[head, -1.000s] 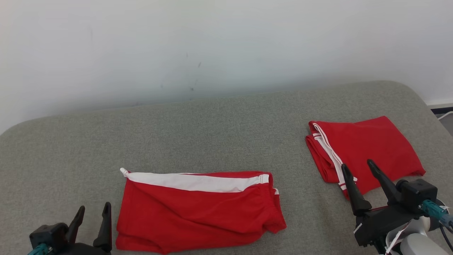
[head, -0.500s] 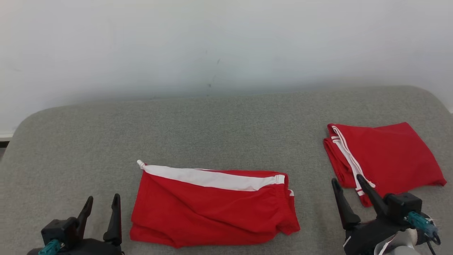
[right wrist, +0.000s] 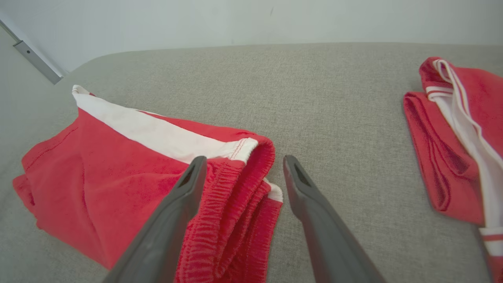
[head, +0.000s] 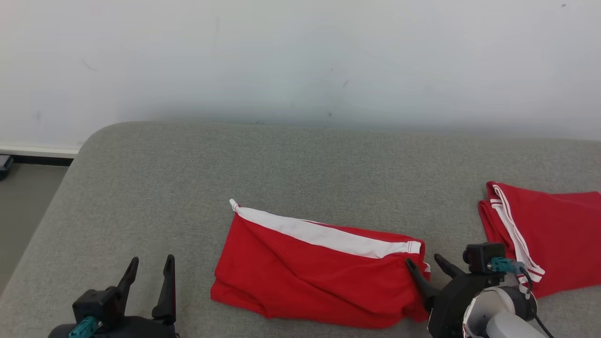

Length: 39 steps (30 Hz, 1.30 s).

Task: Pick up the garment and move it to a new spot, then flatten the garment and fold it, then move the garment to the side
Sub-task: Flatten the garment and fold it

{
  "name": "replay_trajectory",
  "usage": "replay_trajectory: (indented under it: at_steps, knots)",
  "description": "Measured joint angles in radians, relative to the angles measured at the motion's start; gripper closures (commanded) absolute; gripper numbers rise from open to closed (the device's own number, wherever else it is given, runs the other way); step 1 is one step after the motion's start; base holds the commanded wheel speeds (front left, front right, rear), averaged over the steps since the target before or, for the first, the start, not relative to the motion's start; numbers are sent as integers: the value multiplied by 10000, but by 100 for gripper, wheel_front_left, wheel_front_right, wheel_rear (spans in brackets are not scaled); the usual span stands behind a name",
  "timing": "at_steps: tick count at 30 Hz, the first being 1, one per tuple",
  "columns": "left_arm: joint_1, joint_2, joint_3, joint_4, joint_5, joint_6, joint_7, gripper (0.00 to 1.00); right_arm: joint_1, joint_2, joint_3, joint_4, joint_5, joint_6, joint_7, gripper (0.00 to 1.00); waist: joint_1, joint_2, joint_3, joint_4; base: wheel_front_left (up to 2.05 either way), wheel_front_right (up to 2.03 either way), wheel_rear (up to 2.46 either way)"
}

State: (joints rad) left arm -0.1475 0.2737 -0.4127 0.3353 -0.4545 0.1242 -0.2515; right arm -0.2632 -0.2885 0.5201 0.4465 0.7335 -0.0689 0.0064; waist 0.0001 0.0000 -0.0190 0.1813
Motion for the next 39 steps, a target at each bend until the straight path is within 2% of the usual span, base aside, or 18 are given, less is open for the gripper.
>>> replay_trajectory:
  at_steps: [6,10,20,33,35,36,37,38,39]
  knots:
    - [39,2,136,-13,42,0,0,0,-514,142,366,713,117,-29,1476,0,0,1,-60,256,0,0,0]
    - [269,-25,194,-58,71,0,0,0,-594,102,621,1035,38,-173,2336,0,0,0,-26,244,0,0,0]
    - [407,-84,445,-199,123,0,0,0,-775,27,709,930,-56,-370,3348,0,0,0,137,100,0,0,0]
    - [350,-259,456,-224,157,0,0,0,-802,17,608,792,194,-456,4489,0,0,0,448,51,0,0,0]
    - [347,-265,456,-196,157,-2,0,0,-834,17,577,830,280,-462,4614,10,-1,0,470,72,0,0,0]
    - [342,-267,454,-194,157,-8,0,0,-834,13,556,823,290,-468,4621,51,-1,-1,487,86,0,0,0]
    - [327,-276,454,-190,157,-12,0,0,-834,12,531,809,349,-468,4669,61,-1,0,510,103,0,0,0]
    - [299,-295,454,-182,157,-10,0,0,-836,2,527,796,422,-468,4727,77,-1,0,534,124,0,0,0]
    - [267,-313,458,-159,157,-10,0,0,-861,4,529,796,451,-468,4788,100,0,0,554,144,0,0,0]
